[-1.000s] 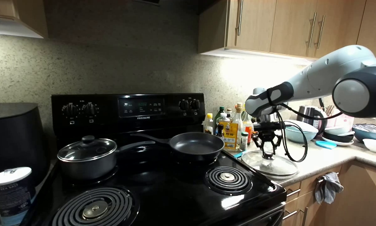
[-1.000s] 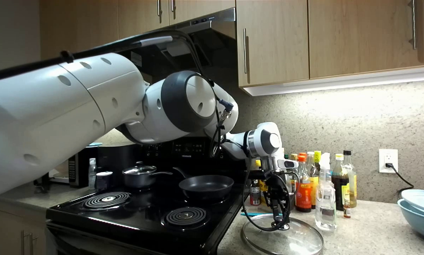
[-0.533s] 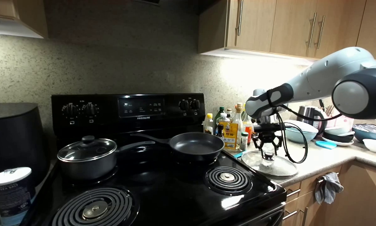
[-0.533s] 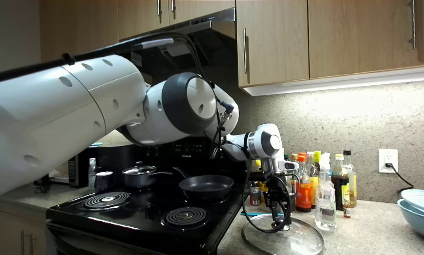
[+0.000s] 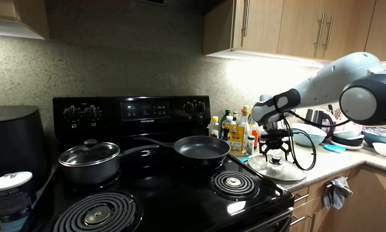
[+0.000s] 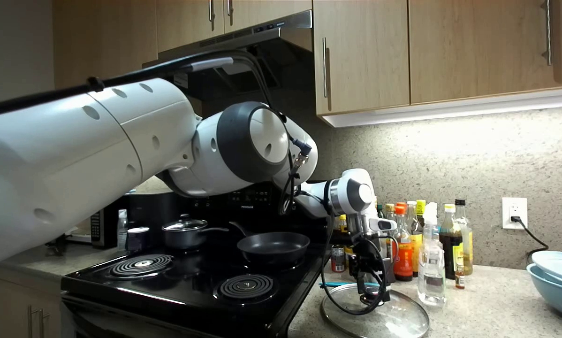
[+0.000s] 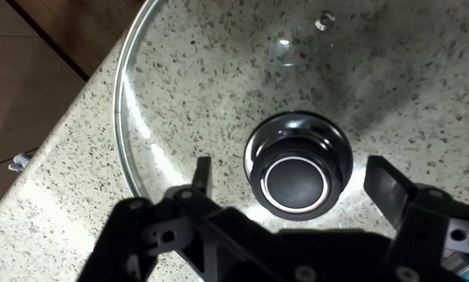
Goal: Pick up the glass lid from the countertop and put it on the black pan on the stove.
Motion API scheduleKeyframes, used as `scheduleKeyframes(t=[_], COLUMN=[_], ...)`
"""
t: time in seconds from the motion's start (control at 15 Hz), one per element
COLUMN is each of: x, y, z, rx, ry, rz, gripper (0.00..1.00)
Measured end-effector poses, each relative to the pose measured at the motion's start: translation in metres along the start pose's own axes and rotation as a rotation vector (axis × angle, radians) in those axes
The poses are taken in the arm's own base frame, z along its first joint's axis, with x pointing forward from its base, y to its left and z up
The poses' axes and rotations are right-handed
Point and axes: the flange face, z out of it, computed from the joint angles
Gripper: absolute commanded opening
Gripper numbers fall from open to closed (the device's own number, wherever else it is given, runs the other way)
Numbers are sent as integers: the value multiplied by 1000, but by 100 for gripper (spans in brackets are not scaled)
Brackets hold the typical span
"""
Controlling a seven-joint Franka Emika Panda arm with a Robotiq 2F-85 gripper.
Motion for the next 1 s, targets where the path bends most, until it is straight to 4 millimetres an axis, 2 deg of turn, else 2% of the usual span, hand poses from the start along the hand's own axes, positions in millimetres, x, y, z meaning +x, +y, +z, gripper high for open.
scheduleKeyframes(t=[0.2, 0.33, 1.0], x=[1, 2, 2], y=[-1, 0, -2], z=[-4, -7, -8], rx=[7, 9, 18], ry=[5, 10, 9], rz=[0, 2, 36], gripper=[45, 37, 37])
